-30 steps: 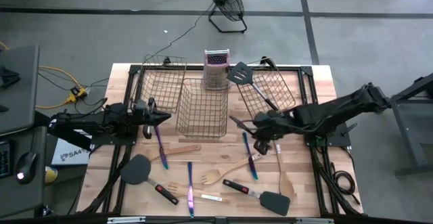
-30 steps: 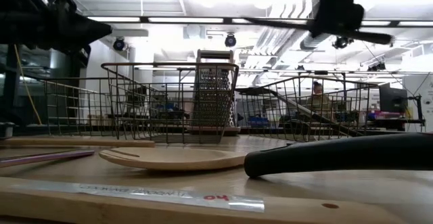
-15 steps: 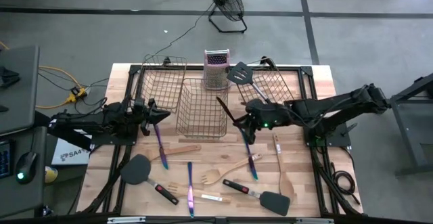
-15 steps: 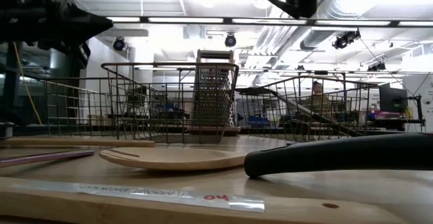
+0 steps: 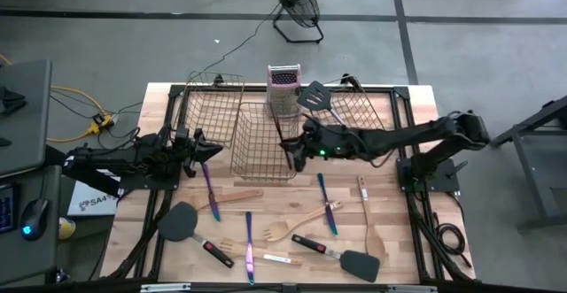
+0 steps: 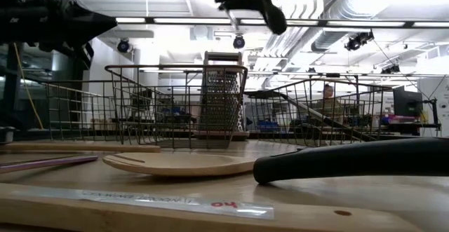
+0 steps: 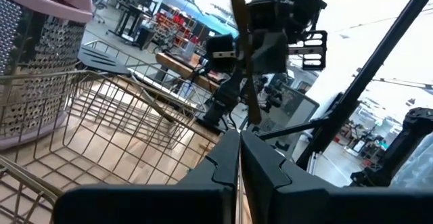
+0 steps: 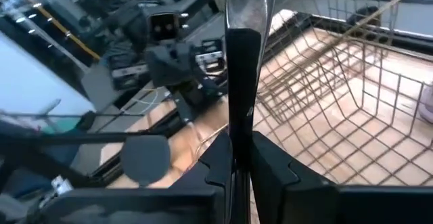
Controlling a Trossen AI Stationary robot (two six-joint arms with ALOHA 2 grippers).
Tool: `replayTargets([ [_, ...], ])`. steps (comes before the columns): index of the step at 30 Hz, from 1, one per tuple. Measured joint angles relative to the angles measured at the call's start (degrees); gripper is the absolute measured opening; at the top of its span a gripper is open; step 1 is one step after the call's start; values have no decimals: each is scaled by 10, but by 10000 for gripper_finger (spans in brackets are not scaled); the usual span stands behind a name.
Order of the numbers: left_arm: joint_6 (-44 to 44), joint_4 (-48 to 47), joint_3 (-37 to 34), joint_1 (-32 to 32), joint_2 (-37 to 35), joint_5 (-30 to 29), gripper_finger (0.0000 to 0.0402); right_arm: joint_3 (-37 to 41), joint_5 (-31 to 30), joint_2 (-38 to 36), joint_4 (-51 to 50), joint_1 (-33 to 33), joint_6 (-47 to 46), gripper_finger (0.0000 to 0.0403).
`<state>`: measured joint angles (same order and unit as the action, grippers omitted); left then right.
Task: Pick & Place Kitchen Items
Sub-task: Put the black table knife into the middle wire basket
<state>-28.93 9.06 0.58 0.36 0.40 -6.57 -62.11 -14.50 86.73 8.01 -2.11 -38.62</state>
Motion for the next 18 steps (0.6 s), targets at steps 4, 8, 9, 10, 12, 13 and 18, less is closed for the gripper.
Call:
replayTargets([
  [4, 0, 0, 0, 0, 0, 0, 15, -48, 16, 39, -13, 24, -4, 26],
  [8, 0, -2, 0, 0, 0, 0, 15, -112, 35, 80, -53, 51, -21, 26],
  [9, -1, -2, 0, 0, 0, 0, 15, -128, 38, 90, -68, 57, -26, 26],
  [10, -1, -2, 0, 0, 0, 0, 15, -145, 40, 100, -86, 64, -32, 26],
  [12, -1, -2, 0, 0, 0, 0, 15, -176, 44, 120, -119, 78, -36, 26],
  [13, -1, -2, 0, 0, 0, 0, 15, -189, 48, 129, -137, 84, -36, 26],
  [18, -2, -2, 0, 0, 0, 8, 15, -242, 65, 169, -215, 116, -51, 26],
])
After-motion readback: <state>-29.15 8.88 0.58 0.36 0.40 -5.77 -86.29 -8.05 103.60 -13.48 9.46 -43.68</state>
